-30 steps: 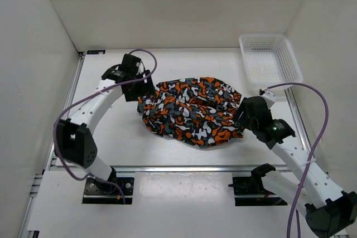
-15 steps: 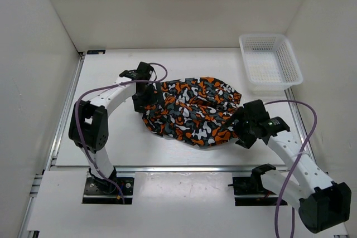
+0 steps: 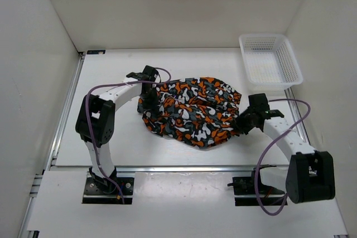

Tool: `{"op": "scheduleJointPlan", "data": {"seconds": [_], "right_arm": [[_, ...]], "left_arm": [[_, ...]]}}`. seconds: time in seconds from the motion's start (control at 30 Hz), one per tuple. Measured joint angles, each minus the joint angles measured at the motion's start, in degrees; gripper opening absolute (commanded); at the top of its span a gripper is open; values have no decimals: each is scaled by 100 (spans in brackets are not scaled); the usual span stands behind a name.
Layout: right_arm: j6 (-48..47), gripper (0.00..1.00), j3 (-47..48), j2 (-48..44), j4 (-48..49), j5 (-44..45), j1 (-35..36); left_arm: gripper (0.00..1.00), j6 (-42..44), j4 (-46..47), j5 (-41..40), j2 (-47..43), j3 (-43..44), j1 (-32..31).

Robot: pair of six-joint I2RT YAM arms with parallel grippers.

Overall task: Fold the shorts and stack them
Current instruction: Flatten the shorts out

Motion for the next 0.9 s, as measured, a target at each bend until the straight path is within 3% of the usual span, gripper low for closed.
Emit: {"op": "scheduleJointPlan", "data": {"seconds": [0.07,0.27,0.47,0.5,0.53,0.67,0.77,0.9], "right_arm": [[-103,0,79,273,85,-4,11],[-511,0,1047,645,79,66,13],[-951,0,2822,922,87,105,50],[-994,0,2968,914,107,133,61],[-1040,0,3047,903,116,164,83],[-1150,0,2846,892,85,256,114],[-1228,0,2437,890,17,345,122],[-1307,0,1947,850,-114,455,122]], "left_arm": [[10,0,-2,-46,-7,26,2],[10,28,-260,-245,-42,538,2],[10,144,-828,-597,-92,2221,70],[15,157,-833,-632,-184,2396,92],[33,181,-833,-636,-302,2461,109],[79,243,-739,-518,-918,2074,133],[79,175,-553,-273,-1349,1060,-11],[52,151,-503,-431,-1375,-243,-599]]}}
